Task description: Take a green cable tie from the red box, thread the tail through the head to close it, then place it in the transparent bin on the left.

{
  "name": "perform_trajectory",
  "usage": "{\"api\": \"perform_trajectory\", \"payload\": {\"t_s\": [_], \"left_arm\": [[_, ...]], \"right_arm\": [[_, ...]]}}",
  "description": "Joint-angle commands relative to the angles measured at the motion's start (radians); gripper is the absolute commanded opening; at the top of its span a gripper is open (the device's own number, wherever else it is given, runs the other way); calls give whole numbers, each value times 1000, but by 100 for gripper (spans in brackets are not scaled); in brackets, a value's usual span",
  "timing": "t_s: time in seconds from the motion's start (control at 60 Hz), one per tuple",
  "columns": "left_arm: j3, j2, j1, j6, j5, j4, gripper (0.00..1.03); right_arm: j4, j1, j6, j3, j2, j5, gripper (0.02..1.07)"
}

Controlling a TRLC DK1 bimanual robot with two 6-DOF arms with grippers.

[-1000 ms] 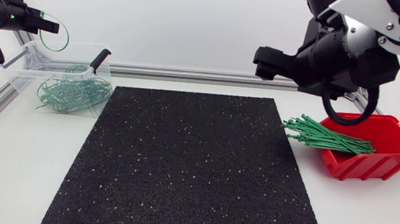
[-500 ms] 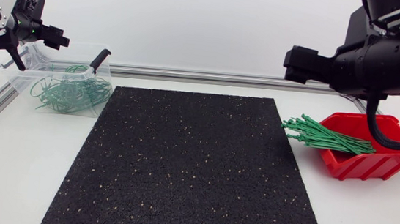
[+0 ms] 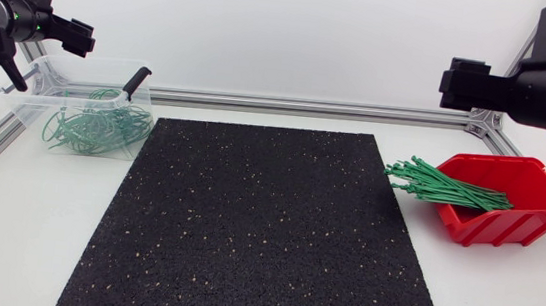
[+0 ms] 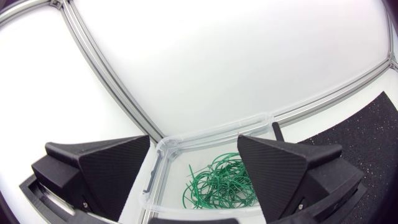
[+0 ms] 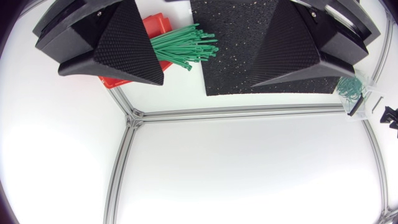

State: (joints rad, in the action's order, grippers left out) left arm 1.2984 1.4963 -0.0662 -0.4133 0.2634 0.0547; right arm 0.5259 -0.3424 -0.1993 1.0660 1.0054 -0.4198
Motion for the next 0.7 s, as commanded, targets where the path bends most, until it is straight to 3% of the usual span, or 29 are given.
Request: {"api": "perform_trajectory", "payload": {"t_s": [0.0, 0.333, 0.683], "left_arm": [[-83, -80, 19, -38, -1, -47, 99], [-294, -292, 46, -24, 50, -191, 99], [-502, -513, 94, -22, 48, -225, 99]], "right_arm": [[-30, 25, 61, -43, -42, 6, 102], [-193, 112, 166, -224, -209, 6, 102], [-234, 220, 261, -340, -349, 27, 101]]}}
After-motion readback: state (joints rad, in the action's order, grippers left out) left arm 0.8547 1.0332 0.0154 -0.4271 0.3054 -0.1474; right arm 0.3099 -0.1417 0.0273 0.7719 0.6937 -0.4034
